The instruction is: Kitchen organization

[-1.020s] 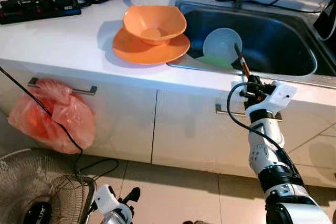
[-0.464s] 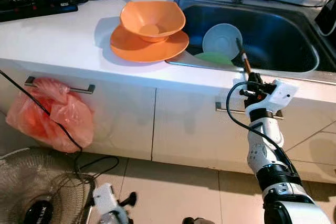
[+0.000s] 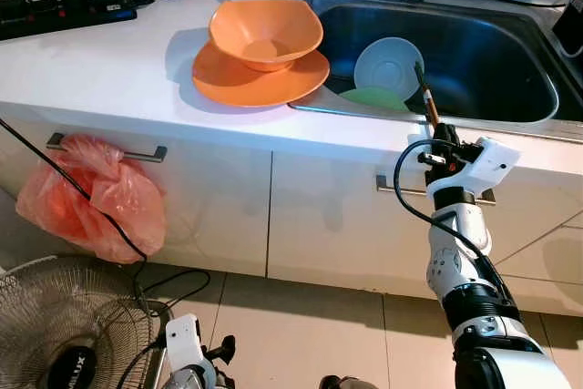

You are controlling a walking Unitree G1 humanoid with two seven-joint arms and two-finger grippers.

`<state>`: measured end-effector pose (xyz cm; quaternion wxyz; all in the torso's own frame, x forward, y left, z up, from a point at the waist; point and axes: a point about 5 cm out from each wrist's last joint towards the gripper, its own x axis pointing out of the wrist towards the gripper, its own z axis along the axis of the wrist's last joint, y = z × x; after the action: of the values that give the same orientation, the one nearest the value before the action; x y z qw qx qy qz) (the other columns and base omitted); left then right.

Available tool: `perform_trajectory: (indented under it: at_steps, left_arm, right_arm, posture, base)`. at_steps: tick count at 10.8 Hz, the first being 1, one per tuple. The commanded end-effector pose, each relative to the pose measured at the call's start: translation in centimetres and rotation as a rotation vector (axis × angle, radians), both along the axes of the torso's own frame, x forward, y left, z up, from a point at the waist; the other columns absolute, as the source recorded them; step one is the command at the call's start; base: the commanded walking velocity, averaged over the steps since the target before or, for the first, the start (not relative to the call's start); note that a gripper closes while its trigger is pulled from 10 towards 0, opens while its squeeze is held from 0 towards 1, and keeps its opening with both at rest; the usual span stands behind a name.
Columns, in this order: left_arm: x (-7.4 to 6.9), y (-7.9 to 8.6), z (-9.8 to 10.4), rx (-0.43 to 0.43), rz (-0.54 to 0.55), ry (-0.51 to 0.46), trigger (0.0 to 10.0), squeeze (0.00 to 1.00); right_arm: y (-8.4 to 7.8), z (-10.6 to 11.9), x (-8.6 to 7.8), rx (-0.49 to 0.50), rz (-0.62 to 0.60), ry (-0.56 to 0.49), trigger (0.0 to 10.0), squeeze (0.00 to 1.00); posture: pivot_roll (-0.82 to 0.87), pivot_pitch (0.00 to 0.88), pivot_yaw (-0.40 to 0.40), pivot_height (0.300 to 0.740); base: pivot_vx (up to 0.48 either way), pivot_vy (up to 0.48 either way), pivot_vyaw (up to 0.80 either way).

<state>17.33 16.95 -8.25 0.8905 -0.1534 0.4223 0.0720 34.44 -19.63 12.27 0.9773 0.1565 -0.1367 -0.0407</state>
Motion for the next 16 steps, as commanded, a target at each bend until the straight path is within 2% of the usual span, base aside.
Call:
perform_trajectory:
  at_steps: [1, 11, 16]
  left_arm:
    - [1.12, 0.48, 0.58, 0.318, -0.519, -0.084, 10.0, 0.0]
    - [1.22, 0.12, 0.56, 0.323, -0.534, -0.097, 10.0, 0.0]
    - [1.38, 0.6, 0.61, 0.367, -0.531, -0.095, 10.0, 0.0]
  right_arm:
    - [0.05, -2.56, -0.65, 0.02, -0.004, 0.121, 10.0, 0.0]
    - [-0.31, -1.98, -0.28, 0.002, -0.007, 0.11, 10.0, 0.0]
    - [-0.38, -2.12, -0.31, 0.002, -0.013, 0.117, 10.0, 0.0]
  posture:
    - [0.09, 0.159, -0.017, 0.74]
    - [0.09, 0.154, -0.026, 0.74]
    - [0.1, 0.168, -0.027, 0.74]
  base:
    - [0.0, 0.0, 0.0]
    - [0.0, 0.0, 0.0]
    - [0.0, 0.0, 0.0]
